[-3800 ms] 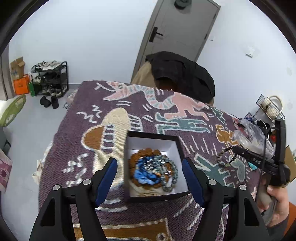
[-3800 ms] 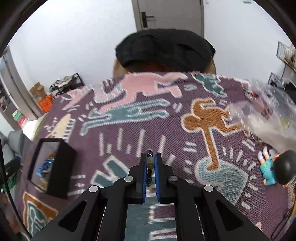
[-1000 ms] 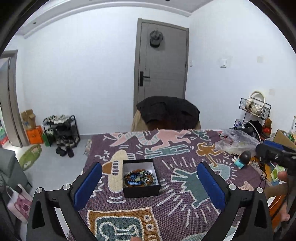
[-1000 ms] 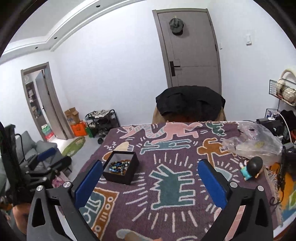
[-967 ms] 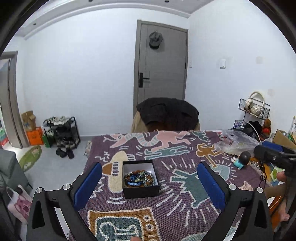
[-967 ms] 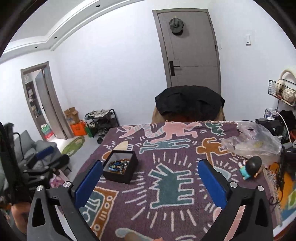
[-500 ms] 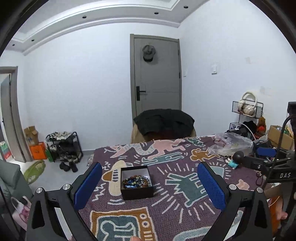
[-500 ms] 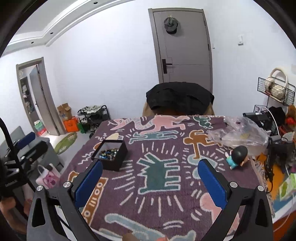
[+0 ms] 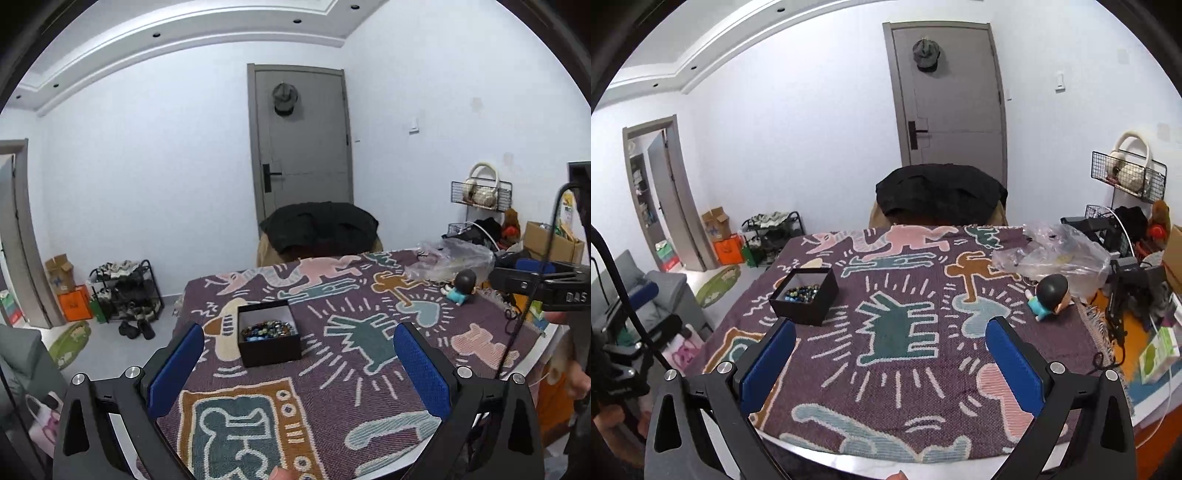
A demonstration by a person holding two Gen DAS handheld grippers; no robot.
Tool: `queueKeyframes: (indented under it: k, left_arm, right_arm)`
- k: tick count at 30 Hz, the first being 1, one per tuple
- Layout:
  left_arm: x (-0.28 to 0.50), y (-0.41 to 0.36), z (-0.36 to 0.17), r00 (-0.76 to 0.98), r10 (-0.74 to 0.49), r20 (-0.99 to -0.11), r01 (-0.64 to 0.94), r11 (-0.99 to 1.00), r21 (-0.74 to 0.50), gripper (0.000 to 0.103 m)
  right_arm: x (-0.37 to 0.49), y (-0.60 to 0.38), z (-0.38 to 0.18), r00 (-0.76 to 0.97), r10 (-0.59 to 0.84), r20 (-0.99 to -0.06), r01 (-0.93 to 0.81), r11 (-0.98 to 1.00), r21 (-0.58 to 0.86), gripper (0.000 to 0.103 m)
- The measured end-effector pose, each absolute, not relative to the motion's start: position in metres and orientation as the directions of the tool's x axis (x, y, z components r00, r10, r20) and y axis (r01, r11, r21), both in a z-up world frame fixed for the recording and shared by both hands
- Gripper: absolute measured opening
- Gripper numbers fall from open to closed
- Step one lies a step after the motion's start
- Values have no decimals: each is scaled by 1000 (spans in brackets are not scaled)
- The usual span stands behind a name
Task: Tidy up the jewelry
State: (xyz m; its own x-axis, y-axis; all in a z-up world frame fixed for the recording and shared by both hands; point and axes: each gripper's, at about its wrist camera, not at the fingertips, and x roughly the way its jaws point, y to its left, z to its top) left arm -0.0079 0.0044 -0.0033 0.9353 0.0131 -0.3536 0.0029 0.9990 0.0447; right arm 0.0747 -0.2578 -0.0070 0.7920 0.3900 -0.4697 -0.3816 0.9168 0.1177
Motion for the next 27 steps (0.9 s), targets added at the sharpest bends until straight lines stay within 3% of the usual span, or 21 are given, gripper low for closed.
queueKeyframes:
  k: [27]
  left_arm:
    - [-2,17,-1,936,2,-351,-6,1000,-11,103]
  right_arm:
    - [75,-244,-25,798,380,-467,-362,923,132,103]
